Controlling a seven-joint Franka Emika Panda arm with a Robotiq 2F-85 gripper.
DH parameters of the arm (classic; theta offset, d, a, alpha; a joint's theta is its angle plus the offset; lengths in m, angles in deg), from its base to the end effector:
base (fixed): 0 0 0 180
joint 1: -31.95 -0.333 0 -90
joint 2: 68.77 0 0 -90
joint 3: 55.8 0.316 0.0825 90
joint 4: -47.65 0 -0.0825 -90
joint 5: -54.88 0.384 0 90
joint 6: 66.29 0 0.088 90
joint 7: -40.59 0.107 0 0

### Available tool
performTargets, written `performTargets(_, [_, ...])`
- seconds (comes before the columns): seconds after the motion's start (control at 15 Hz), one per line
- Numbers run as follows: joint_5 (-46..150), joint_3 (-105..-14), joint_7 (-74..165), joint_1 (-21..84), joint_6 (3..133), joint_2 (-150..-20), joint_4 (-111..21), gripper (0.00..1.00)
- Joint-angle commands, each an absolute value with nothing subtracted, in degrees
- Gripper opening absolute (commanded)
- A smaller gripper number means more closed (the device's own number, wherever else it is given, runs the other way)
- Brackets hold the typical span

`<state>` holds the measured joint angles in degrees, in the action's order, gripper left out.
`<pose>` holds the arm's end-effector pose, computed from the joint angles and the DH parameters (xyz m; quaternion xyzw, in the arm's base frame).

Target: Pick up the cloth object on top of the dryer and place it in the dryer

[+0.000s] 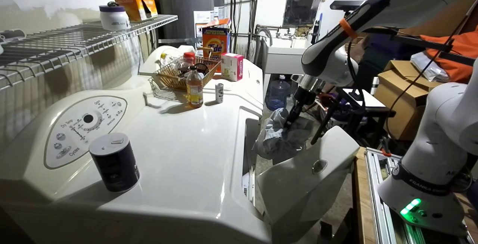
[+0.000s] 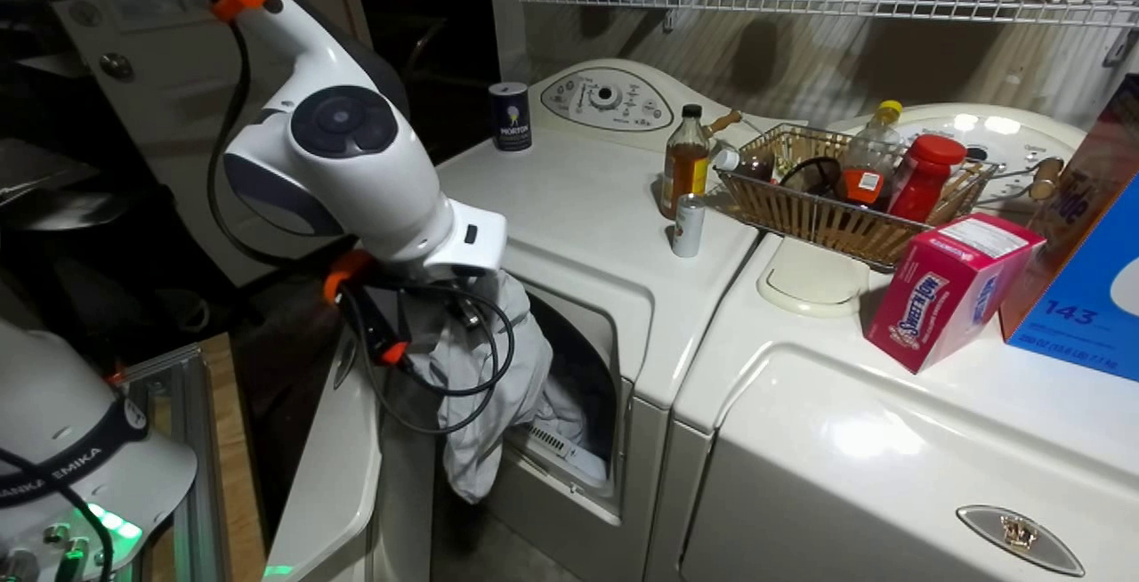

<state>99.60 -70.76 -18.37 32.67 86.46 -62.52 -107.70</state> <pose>0.3829 -0.1262 0.2614 -0.9796 -0.0309 -0.1378 0.1430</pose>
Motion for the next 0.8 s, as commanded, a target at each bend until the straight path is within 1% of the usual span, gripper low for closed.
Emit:
performTargets(0.0, [100.8, -71.3, -18.7, 32.8, 84.6, -63.6, -106.6, 0.02])
performTargets(0.4, [113.0, -75.1, -29.2, 33.9, 70.7, -79.2, -94.7, 0.02])
performTargets(0.47, [114.7, -71.4, -30.9, 37.9, 69.5, -82.4, -92.5, 0.02])
performTargets(0.6, [115.3, -69.2, -33.0, 40.4, 67.3, -88.4, -88.3, 0.02])
performTargets(0.73, [113.6, -66.8, -33.0, 42.0, 68.3, -93.8, -84.7, 0.02])
